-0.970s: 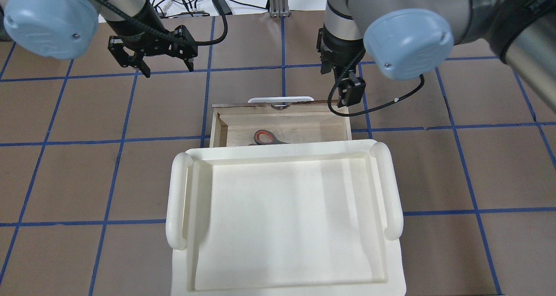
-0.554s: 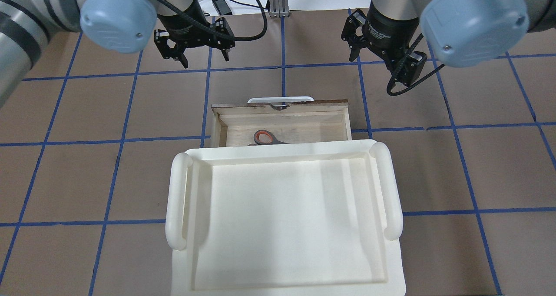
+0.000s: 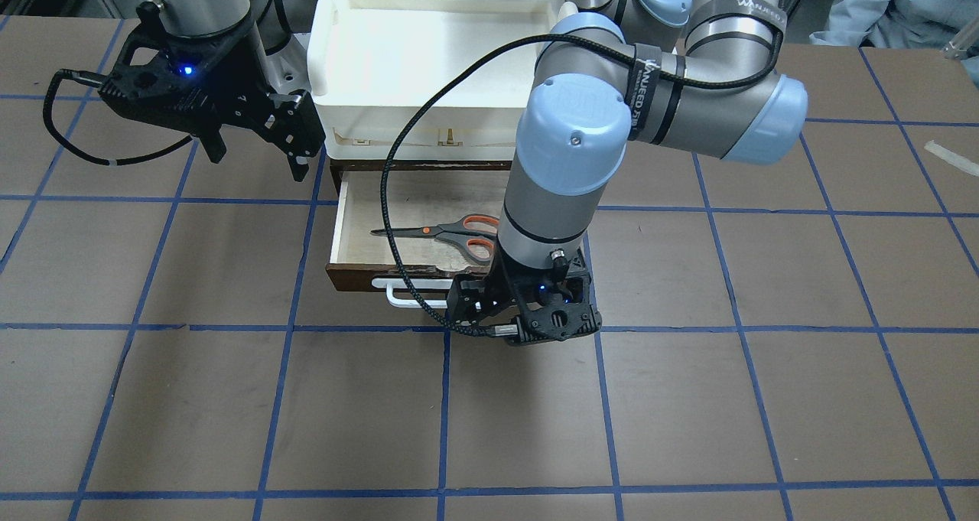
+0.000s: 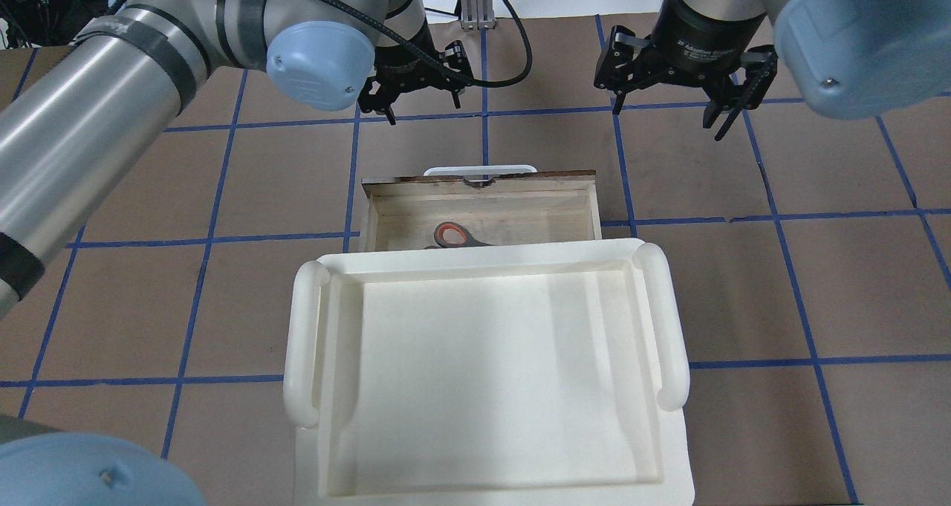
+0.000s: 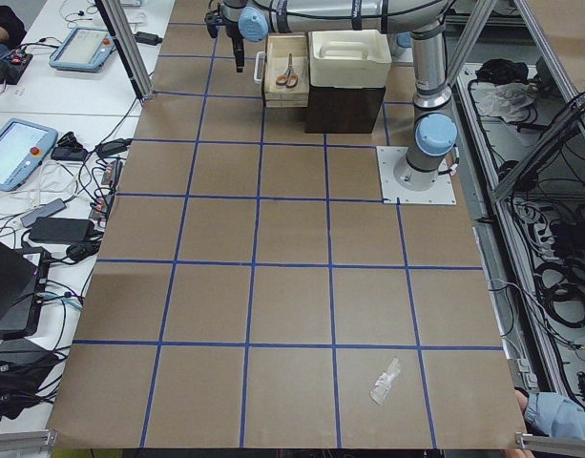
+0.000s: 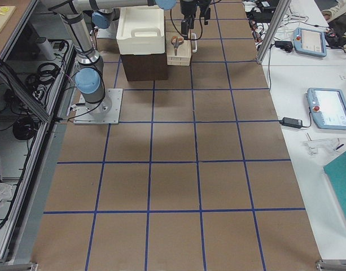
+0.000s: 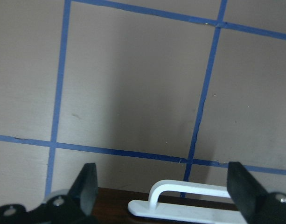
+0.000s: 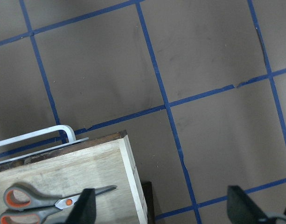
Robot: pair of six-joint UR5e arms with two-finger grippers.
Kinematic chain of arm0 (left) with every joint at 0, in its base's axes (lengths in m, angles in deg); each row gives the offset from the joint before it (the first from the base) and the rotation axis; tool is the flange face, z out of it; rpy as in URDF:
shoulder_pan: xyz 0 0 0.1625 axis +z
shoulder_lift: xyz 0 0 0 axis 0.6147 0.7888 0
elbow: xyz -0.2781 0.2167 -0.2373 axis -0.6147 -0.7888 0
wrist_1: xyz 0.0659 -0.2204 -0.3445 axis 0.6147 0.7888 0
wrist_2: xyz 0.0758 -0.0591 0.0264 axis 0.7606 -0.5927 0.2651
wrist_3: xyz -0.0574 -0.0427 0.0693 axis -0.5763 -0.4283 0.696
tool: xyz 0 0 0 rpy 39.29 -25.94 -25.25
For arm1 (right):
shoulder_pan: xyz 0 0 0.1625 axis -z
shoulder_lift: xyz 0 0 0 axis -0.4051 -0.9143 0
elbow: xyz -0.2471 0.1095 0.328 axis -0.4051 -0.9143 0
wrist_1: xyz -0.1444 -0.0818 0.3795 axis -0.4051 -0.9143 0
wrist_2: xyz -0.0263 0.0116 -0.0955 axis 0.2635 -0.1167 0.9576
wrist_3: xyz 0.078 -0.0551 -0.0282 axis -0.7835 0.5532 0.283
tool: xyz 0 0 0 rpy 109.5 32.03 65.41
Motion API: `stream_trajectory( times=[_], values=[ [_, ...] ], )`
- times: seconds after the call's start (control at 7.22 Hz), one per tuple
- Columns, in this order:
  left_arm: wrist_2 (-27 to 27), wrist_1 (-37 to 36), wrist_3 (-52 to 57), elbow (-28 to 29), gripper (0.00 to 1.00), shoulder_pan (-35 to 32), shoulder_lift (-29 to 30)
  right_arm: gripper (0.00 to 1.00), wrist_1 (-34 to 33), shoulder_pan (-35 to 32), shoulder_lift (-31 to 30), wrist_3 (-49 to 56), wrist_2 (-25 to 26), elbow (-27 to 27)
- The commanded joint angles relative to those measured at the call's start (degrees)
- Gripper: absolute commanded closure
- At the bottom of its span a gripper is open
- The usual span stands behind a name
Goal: Put scissors in drawer and close it
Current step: 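Raise the right gripper away while the left arm reaches over the drawer, then lower the left gripper to the drawer front edge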
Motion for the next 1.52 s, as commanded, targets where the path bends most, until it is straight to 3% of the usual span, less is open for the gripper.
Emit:
stream_trajectory(
  times=[0.0, 0.55, 1.39],
  values=[
    [0.2, -1.5, -1.8, 0.4, 0.0, -2.1, 2.6, 0.0, -0.4, 3.0, -1.3, 12.1, -0.5, 0.0],
    [-0.2, -0.9, -2.5, 1.0, 0.0, -4.2, 6.2, 0.0, -0.3, 3.6, -2.4, 13.4, -4.0, 0.1],
    [-0.3, 1.2, 2.8, 1.1, 0.0, -4.5, 8.4, 0.0, -0.5, 3.6, -2.4, 14.2, -4.0, 0.6]
  ],
)
